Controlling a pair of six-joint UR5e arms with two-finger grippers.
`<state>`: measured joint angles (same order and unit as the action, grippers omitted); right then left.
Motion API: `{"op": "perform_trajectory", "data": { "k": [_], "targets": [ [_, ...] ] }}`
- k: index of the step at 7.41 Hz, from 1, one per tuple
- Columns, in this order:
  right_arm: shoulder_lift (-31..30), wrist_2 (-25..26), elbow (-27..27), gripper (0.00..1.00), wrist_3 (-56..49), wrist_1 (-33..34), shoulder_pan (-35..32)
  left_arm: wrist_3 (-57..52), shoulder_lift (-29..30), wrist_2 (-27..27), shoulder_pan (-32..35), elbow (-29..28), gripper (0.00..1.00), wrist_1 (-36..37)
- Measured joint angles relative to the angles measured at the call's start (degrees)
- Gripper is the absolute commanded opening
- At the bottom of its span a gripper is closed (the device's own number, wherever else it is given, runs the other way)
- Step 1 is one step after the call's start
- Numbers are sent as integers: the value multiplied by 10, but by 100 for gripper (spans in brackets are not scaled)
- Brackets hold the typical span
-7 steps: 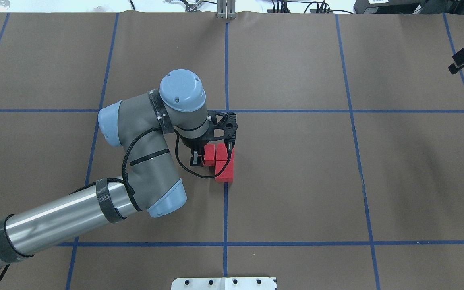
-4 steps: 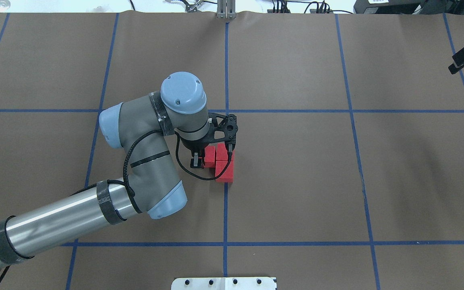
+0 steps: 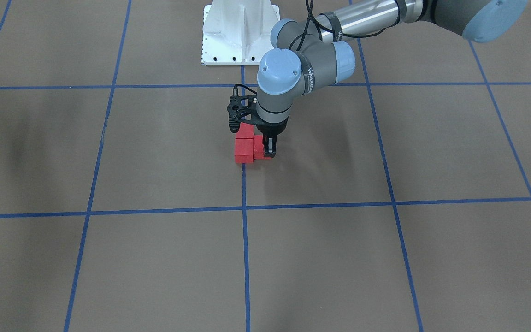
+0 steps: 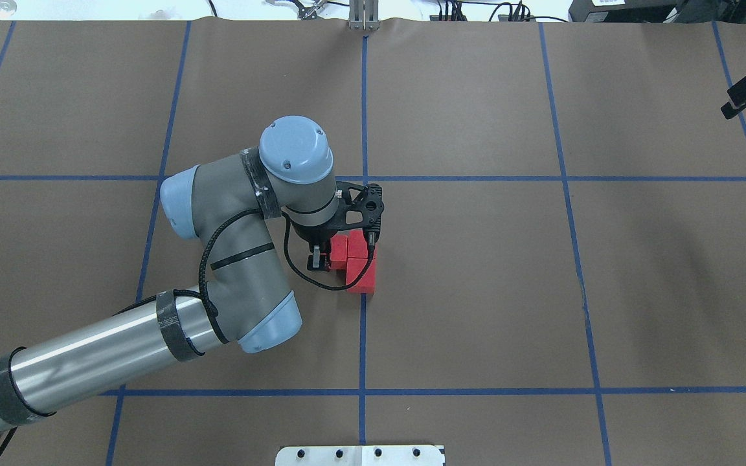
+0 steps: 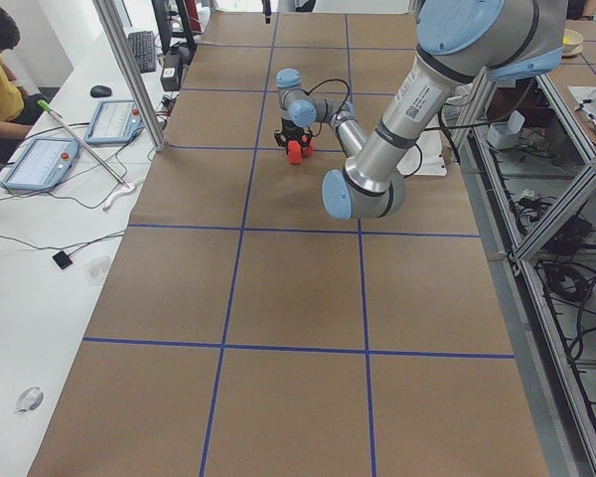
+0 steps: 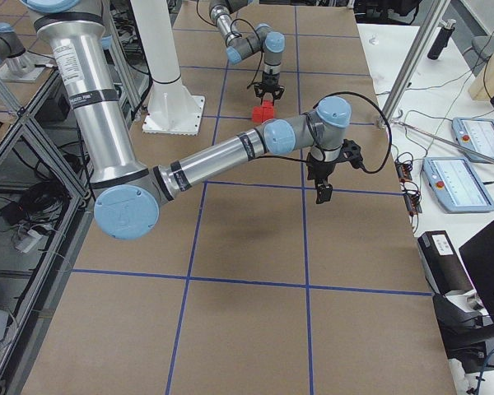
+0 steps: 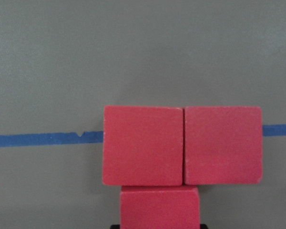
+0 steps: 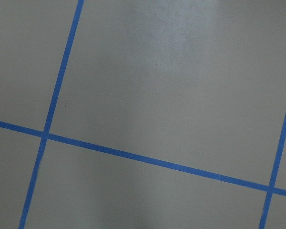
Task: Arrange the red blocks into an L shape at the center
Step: 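Press the cube against the pair and open the left gripper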
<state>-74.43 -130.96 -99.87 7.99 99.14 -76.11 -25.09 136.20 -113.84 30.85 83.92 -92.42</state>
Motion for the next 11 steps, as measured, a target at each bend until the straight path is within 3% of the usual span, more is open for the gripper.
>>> {"op": "perform_trajectory", "data": {
  "k": [5,6,11],
  "targets": [
    [3,0,1,100,0,0,0,18,1,-1,0,-1,19,-1],
    [3,0,1,100,0,0,0,18,1,-1,0,-1,27,-1],
    [4,0,1,100,1,0,0,20,1,-1,0,-1,86,-1]
  ]
}}
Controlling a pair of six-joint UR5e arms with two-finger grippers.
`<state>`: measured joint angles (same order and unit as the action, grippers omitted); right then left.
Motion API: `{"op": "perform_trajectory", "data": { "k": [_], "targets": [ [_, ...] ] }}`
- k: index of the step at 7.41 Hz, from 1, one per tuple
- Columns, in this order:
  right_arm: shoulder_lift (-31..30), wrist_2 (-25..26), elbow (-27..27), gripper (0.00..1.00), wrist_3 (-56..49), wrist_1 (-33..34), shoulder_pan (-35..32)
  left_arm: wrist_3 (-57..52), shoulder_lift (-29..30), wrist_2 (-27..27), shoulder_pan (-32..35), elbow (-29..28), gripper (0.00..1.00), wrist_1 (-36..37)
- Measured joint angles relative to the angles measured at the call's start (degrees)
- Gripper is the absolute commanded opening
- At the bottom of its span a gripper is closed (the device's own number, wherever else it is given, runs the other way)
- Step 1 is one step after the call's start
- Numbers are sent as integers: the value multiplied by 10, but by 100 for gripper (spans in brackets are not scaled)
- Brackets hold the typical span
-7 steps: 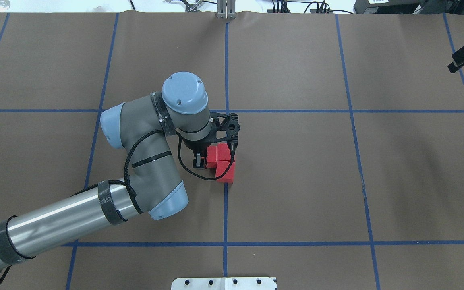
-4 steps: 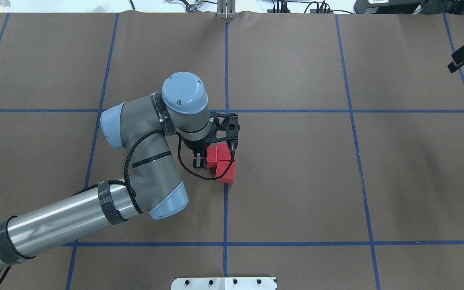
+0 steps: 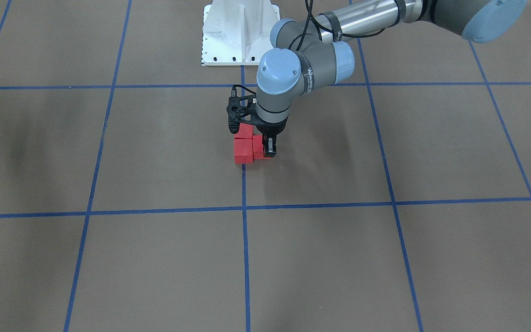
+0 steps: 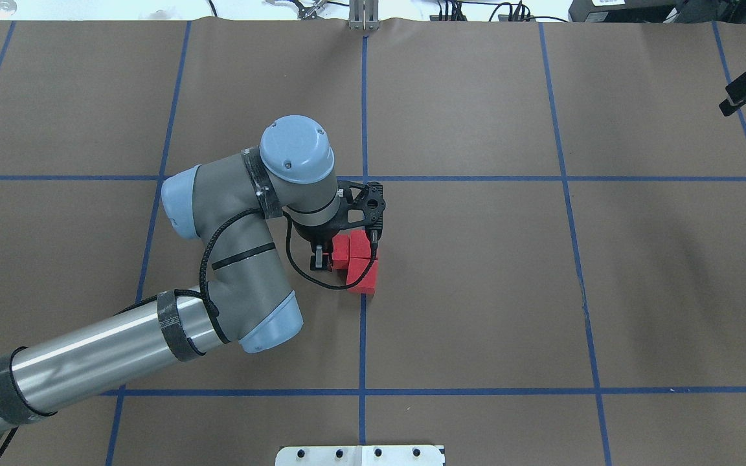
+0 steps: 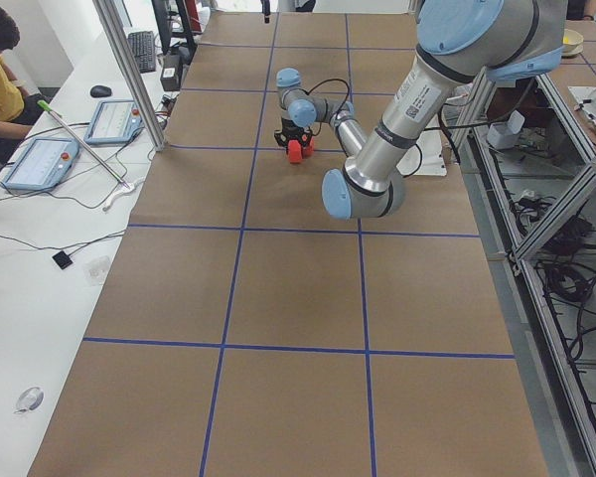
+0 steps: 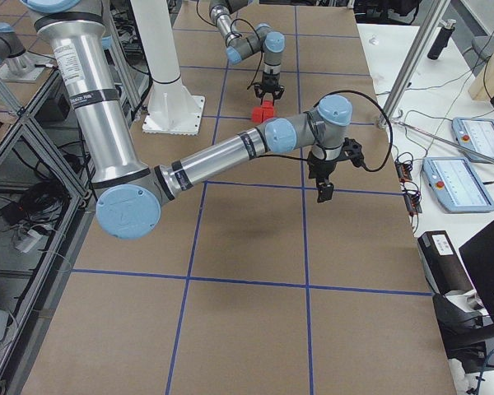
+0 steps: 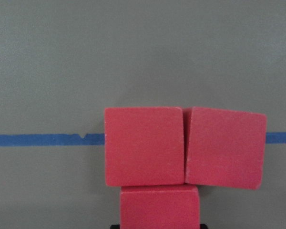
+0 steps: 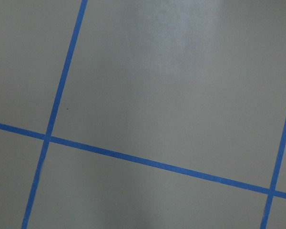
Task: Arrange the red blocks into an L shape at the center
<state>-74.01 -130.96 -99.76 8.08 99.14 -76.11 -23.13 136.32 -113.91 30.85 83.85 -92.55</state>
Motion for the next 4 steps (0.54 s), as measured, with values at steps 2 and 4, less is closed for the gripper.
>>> {"op": "perform_trajectory", "data": {
  "k": [2,4],
  "targets": [
    [0,0,0,100,0,0,0,5,-1,1,0,0,100,0],
    [0,0,0,100,0,0,0,23,-2,2,0,0,100,1]
  ]
}}
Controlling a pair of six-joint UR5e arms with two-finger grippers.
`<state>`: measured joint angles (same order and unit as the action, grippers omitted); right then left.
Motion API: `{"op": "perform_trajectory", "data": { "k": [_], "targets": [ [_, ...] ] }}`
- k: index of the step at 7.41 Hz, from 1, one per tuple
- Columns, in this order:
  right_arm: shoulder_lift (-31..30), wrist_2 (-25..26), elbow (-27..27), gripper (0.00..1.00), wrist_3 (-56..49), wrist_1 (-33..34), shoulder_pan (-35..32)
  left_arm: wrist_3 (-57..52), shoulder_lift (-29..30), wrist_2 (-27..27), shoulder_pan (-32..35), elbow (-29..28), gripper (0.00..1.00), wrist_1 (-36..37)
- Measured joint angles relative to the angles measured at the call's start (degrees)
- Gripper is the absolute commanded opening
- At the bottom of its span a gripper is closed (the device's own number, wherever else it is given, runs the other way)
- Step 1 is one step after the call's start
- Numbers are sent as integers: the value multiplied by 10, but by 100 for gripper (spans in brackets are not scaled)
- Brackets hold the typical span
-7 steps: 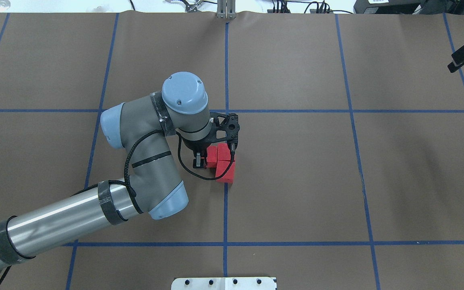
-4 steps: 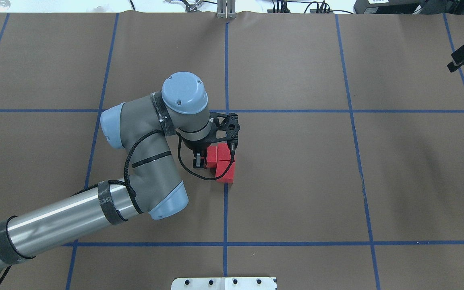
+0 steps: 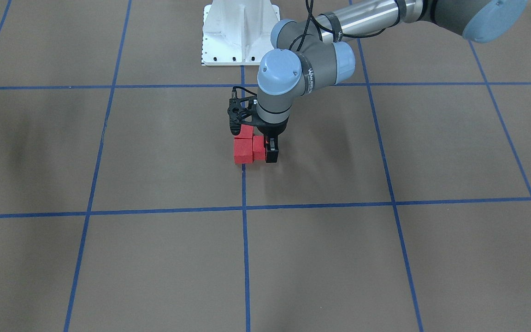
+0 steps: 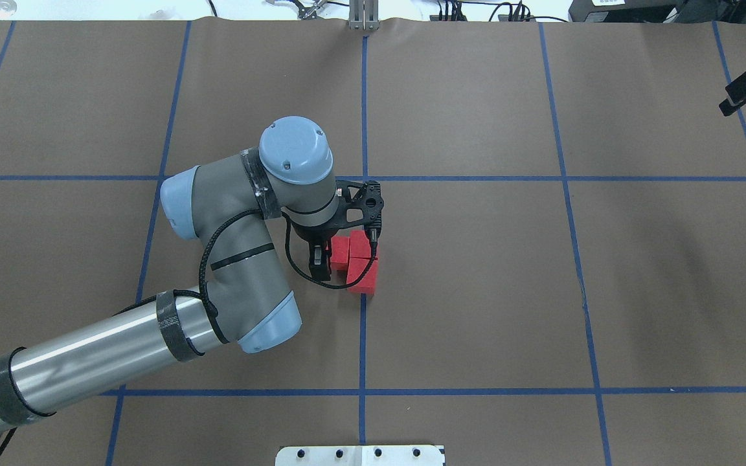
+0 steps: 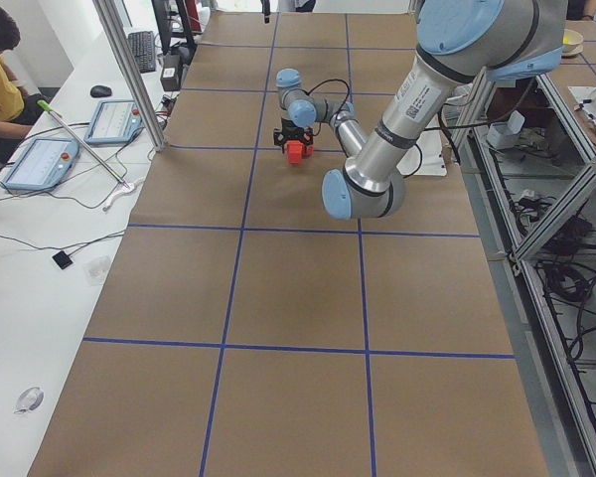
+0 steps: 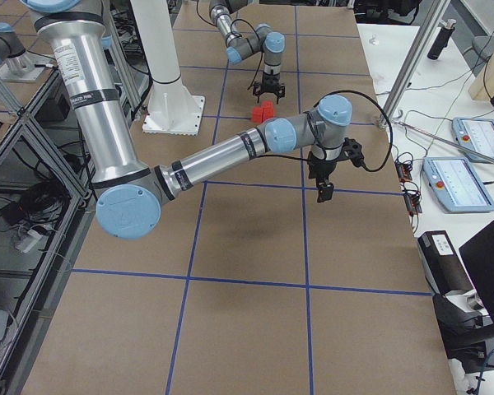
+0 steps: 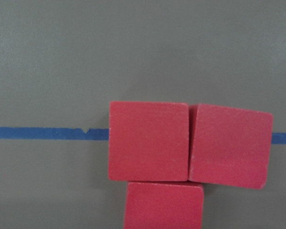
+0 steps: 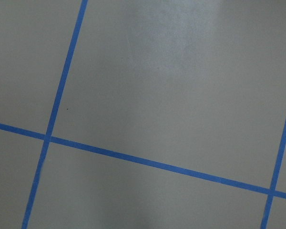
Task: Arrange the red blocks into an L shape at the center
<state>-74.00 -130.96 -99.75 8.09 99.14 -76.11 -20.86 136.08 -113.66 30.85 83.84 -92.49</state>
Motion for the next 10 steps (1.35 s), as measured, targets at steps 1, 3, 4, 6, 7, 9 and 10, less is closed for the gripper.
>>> {"op": "perform_trajectory", "data": {
  "k": [1,3,4,6,7,9,10],
  "targets": [
    [0,0,0,100,0,0,0,4,0,0,1,4,100,0],
    [0,0,0,100,0,0,0,7,-3,0,9,33,100,3],
    [-1,0,0,100,0,0,0,8,-13,1,23,53,100,5],
    [-2,-1,0,100,-2,0,0,18,-59,-2,83,89,100,6],
    [-4,-1,0,100,-3,0,0,47,-91,-3,122,101,100,5],
    [-10,-1,2,100,-8,0,-6,100,-168,-5,196,129,100,0],
    [-17,-1,3,100,-9,0,-15,127,-216,-16,234,146,100,-2]
  ]
}}
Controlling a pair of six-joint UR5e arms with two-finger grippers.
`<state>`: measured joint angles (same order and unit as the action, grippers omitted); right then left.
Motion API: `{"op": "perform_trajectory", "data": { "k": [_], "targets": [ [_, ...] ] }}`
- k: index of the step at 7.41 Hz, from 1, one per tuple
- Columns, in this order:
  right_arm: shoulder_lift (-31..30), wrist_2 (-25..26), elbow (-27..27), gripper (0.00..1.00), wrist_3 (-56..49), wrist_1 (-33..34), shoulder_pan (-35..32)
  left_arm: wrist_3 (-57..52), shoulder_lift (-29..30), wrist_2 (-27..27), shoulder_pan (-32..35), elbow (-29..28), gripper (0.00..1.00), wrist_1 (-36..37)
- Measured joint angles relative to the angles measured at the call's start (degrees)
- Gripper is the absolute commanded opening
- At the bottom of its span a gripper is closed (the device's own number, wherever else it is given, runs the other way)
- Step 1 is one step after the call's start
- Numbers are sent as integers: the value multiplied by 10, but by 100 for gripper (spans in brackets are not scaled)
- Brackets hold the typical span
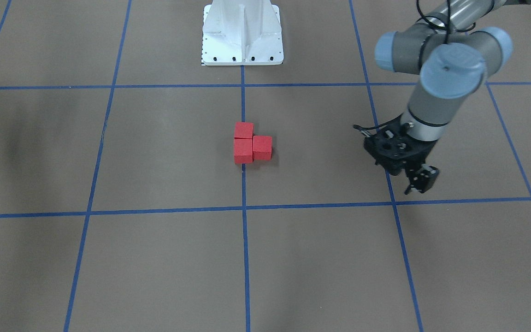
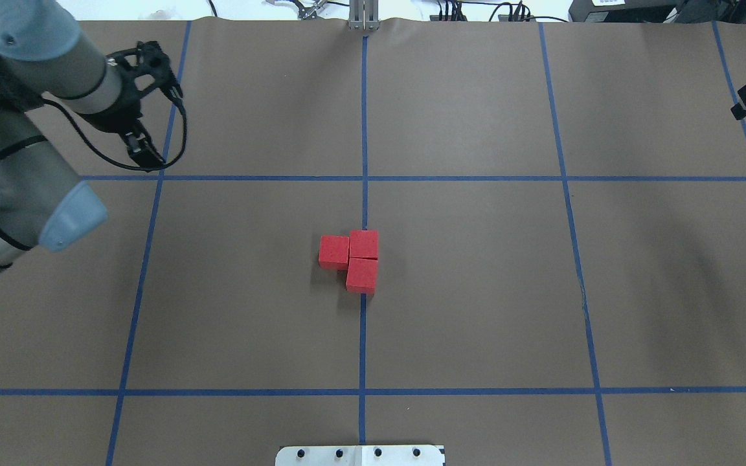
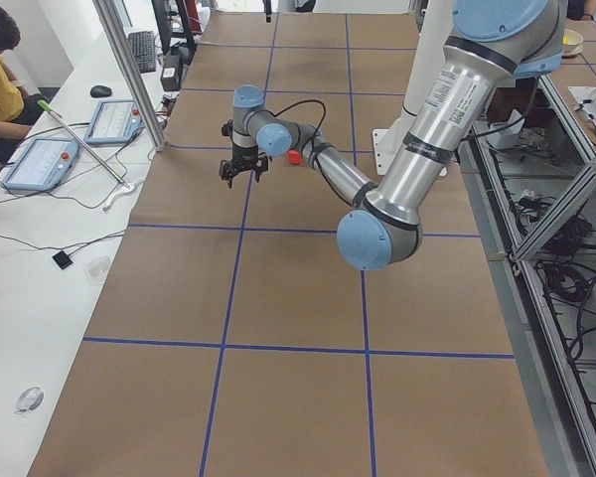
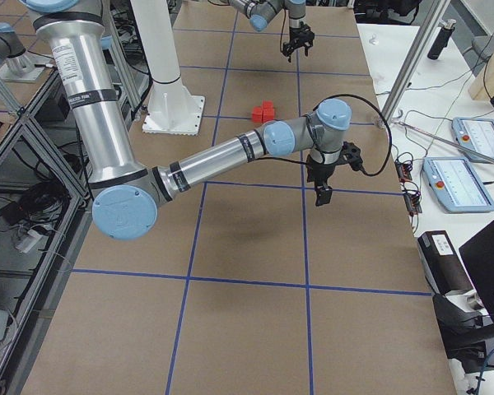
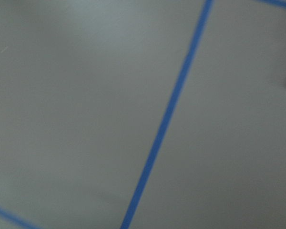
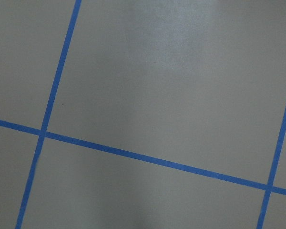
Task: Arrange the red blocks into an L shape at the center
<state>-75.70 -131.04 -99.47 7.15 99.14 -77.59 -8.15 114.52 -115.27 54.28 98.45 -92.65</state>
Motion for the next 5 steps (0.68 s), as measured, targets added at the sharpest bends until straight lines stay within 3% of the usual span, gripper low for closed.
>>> {"op": "perform_trajectory", "data": {
  "k": [5],
  "targets": [
    [-67,2,1,100,-53,0,-52,46,-211,-104,234,12,100,-2]
  ]
}}
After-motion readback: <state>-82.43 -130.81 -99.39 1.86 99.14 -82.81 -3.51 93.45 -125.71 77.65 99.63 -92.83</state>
